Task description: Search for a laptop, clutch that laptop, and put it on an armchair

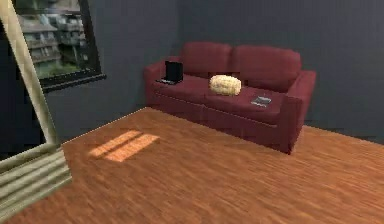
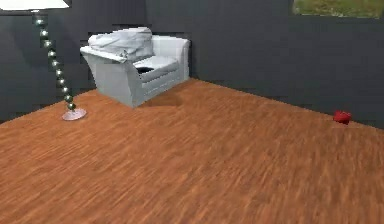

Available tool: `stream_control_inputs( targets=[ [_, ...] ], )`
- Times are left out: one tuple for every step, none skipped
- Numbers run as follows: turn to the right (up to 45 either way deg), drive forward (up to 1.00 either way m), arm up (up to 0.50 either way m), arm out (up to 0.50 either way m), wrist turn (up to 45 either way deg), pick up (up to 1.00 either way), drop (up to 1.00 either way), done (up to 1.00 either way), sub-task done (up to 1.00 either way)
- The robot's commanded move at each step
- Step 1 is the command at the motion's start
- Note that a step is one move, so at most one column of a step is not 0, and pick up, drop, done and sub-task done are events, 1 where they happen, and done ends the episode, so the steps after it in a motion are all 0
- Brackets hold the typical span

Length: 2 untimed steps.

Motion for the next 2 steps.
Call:
stream_control_inputs(
  targets=[
    [0.0, 1.0, 0.0, 0.0, 0.0, 0.0, 0.0, 0.0, 0.0],
    [-3.0, 0.0, 0.0, 0.0, 0.0, 0.0, 0.0, 0.0, 0.0]
  ],
)
